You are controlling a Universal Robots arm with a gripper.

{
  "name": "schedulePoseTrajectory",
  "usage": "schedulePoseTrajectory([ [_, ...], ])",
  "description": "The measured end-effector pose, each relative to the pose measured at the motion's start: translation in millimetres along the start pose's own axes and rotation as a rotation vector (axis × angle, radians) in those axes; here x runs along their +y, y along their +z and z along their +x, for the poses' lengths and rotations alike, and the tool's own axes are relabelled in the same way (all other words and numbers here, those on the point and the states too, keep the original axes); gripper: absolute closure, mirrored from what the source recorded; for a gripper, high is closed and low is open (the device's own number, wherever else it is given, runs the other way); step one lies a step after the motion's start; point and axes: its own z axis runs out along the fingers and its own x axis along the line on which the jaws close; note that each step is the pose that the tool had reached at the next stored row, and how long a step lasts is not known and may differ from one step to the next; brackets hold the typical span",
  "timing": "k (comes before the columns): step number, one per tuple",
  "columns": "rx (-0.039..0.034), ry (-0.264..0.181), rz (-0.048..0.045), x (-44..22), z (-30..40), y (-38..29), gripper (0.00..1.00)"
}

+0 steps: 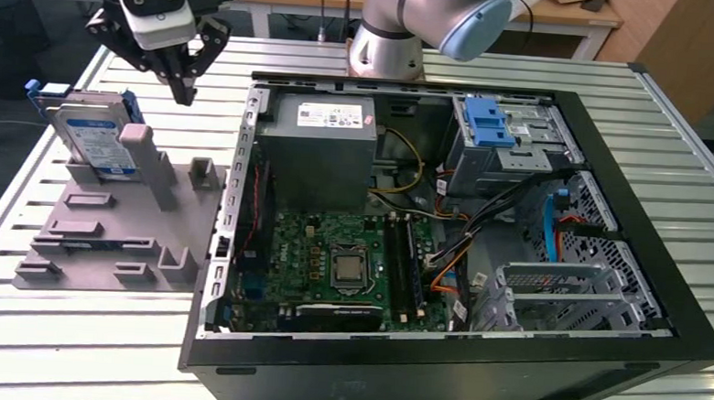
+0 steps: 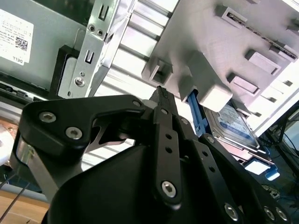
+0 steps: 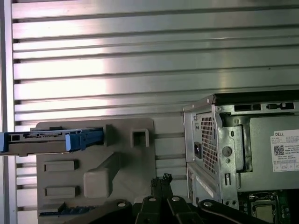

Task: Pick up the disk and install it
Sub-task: 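Reach for the disk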

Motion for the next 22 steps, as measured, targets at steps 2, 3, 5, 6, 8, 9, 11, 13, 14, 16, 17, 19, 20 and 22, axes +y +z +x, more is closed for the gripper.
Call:
schedulePoseTrajectory([
  [2,0.0001,0.0,-0.0001,-0.2,3.0,0.1,0.89],
  [3,0.0002,0.0,0.0,-0.4,5.6,0.2,0.89],
  [5,0.0002,0.0,0.0001,-0.4,10.7,0.3,0.89],
  [6,0.0002,0.0,0.0,0.3,13.4,0.5,0.89],
  [8,0.0001,0.0,0.0,2.4,18.2,0.9,0.89],
  [9,0.0001,0.0,0.0,3.0,19.8,1.1,0.89],
  [11,0.0001,0.0,0.0,2.9,21.0,1.2,0.89],
  [13,0.0001,0.0,0.0,2.9,21.2,1.2,0.89],
  [14,0.0001,0.0,0.0,2.9,21.4,1.2,0.89],
  [16,0.0001,0.0,0.0,2.9,21.7,1.2,0.89],
  [17,0.0001,0.0,0.0,2.8,22.1,1.2,0.89],
  [19,0.0001,0.0,-0.0001,2.8,22.6,1.3,0.89],
  [20,0.0001,0.0,-0.0001,2.8,23.0,1.4,0.89],
  [22,0.0002,0.0,0.0,2.7,24.0,1.4,0.89],
])
